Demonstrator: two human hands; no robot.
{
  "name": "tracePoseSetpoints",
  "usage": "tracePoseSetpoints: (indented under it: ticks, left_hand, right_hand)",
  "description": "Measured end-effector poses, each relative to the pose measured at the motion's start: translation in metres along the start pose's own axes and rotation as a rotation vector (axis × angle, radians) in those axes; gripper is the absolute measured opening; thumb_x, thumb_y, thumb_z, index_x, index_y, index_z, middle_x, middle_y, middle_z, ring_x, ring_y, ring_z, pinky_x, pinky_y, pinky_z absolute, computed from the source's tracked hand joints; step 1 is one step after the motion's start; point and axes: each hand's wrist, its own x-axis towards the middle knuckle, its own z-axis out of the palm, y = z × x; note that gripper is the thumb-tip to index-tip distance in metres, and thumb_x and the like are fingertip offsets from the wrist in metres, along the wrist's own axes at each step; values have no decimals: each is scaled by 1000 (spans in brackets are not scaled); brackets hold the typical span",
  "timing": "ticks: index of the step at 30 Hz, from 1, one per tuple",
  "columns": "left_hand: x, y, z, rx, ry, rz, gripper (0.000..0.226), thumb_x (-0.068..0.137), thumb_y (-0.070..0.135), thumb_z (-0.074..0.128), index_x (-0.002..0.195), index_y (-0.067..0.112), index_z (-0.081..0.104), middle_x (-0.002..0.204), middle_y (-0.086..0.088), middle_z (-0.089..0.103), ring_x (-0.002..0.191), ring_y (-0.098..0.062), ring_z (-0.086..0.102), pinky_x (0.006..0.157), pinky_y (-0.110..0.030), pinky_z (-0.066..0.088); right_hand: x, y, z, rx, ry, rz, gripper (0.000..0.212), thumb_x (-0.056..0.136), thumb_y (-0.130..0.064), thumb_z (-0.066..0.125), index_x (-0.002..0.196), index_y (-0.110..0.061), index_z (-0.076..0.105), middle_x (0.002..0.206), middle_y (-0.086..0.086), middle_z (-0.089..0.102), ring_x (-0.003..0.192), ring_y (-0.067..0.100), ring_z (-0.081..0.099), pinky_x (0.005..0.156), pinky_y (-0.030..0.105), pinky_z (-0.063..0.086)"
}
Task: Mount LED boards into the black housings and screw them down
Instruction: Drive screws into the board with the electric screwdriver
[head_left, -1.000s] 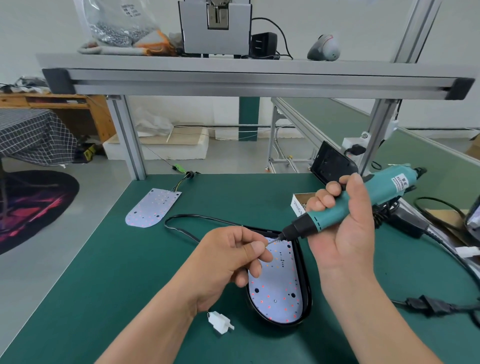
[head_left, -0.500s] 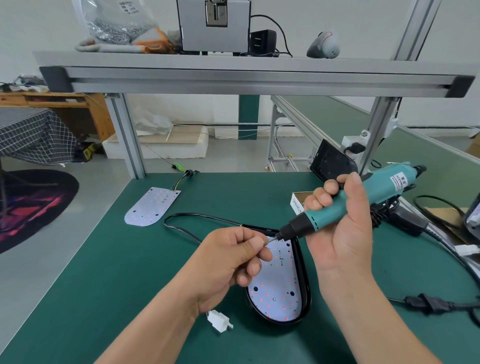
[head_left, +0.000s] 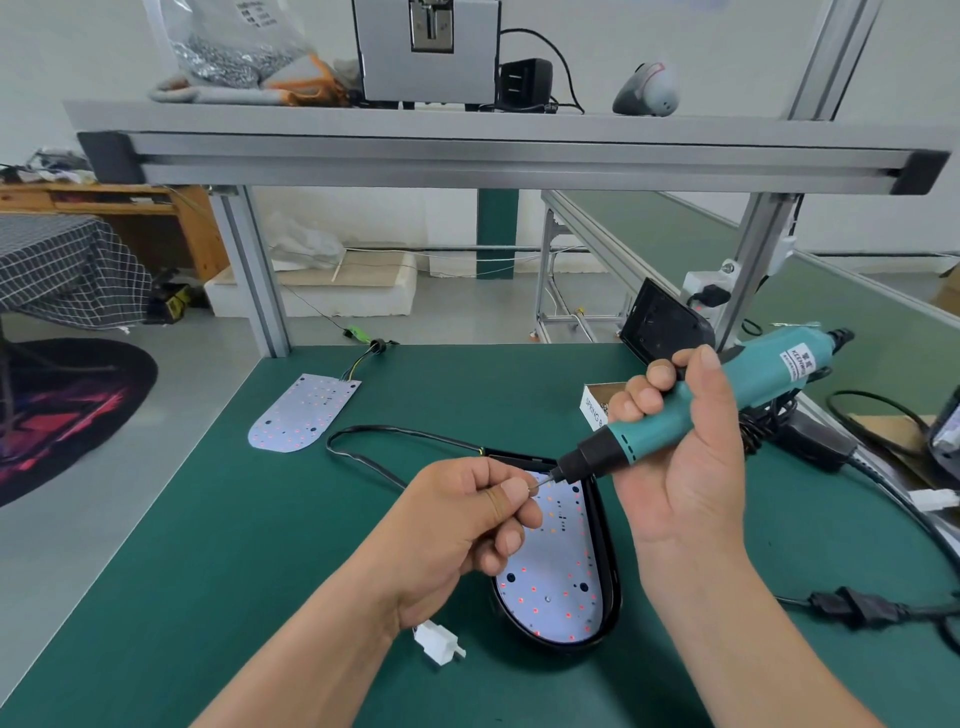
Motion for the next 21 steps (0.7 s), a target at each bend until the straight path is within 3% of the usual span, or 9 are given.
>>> tracePoseSetpoints:
  ticks: [12,21]
  left_hand:
    - [-2,2,1,4,-6,13,14,108,11,60,100,6,71,85,-10,70,55,-12,51,46,-20,41]
    - [-2,2,0,34,-19,26,19,107,15,63,92,11,73,74,-6,68,51,-12,50,47,-20,41]
  right_hand:
    - [0,-1,0,-2,-4,-27,23,104,-30,62,83,-22,68,80,-3,55,63,10,48,62,23,46]
    - [-1,0,-1,-20,-16,-25,18,102,-30,65,86,-22,66,81,-3,55,64,10,49,64,23,46]
